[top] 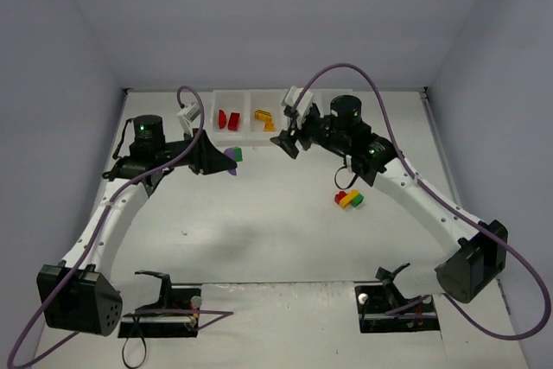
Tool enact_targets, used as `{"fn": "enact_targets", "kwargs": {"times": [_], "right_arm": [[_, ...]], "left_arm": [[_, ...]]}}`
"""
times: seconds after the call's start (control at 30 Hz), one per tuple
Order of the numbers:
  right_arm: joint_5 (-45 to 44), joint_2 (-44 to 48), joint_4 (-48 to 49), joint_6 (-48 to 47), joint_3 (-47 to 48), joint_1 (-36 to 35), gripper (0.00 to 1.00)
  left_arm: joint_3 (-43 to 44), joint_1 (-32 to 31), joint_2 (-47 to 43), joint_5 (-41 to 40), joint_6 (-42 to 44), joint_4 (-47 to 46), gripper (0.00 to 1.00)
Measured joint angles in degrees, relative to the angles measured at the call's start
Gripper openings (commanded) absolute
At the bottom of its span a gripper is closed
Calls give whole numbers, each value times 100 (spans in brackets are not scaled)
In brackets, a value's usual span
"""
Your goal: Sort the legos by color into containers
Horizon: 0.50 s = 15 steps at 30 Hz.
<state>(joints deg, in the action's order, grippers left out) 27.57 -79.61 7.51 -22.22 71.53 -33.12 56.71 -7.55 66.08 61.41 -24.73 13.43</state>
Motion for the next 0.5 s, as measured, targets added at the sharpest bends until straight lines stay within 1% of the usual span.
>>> {"fn": "enact_targets", "kwargs": {"times": [0.13,0.3,0.5], "right_arm": [[129,278,-306,-348,-94,-490,72],[136,289,-673,-680,-201,-997,74],[-31,260,-817,-1047,-199,-1484,74]], "left_arm": [[330,0,227,286,289,411,0],[570,0,457,522,553,920,0],[662,-31,505,667,756,1307,0]]}}
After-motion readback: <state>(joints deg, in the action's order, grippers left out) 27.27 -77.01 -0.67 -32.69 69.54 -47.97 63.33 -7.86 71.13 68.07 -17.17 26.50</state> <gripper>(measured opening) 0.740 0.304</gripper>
